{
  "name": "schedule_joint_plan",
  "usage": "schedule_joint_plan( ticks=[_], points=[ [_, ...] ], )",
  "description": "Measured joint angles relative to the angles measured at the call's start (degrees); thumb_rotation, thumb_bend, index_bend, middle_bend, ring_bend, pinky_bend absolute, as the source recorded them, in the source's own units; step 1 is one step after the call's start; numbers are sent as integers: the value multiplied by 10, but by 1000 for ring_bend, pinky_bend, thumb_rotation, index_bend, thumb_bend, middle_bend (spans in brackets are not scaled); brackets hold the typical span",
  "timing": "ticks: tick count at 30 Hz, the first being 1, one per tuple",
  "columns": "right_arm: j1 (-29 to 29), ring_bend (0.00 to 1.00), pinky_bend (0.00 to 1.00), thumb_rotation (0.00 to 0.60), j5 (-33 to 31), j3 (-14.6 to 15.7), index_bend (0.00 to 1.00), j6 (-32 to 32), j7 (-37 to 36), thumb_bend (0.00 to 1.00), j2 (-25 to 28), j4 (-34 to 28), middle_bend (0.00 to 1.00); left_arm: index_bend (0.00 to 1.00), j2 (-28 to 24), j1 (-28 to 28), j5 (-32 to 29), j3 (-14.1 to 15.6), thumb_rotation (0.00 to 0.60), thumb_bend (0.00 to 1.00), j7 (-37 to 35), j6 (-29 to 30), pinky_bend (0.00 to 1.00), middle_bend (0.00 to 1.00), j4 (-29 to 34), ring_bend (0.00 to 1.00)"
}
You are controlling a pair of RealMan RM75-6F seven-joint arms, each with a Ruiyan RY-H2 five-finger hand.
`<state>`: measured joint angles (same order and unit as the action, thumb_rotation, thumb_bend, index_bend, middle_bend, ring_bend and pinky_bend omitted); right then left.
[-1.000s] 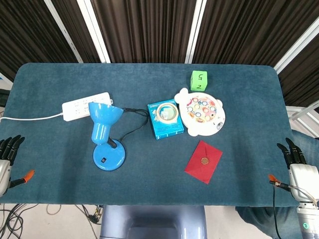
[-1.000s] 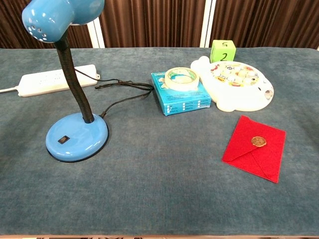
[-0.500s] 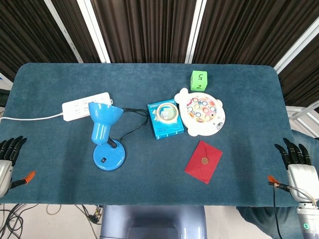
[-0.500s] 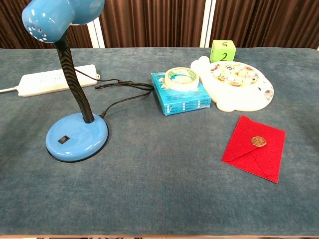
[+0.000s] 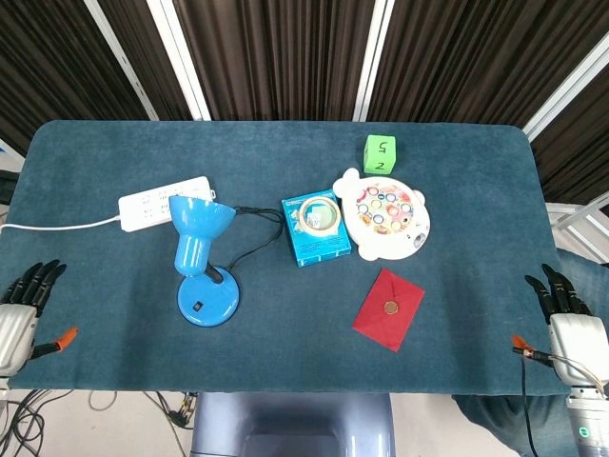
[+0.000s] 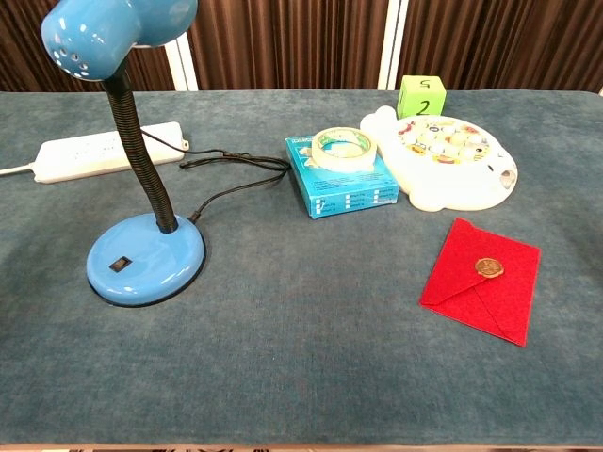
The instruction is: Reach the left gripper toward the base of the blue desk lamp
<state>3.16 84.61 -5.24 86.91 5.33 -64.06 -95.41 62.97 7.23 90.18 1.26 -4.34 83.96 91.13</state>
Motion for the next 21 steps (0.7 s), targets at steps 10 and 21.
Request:
schedule_joint_plan(
  ticks=[10,21],
  points=[
    [-1,64,591,600,-8,-2,151,-1,5,186,2,-4,18,77,28,75,6,9,600,568,15,-148,821,666,-16,622],
    [-3,56,711,600,-18,-6,151,2,9,185,-4,-6,18,95,104,116,19,15,600,592,82,-206,847,700,-49,651]
  ],
)
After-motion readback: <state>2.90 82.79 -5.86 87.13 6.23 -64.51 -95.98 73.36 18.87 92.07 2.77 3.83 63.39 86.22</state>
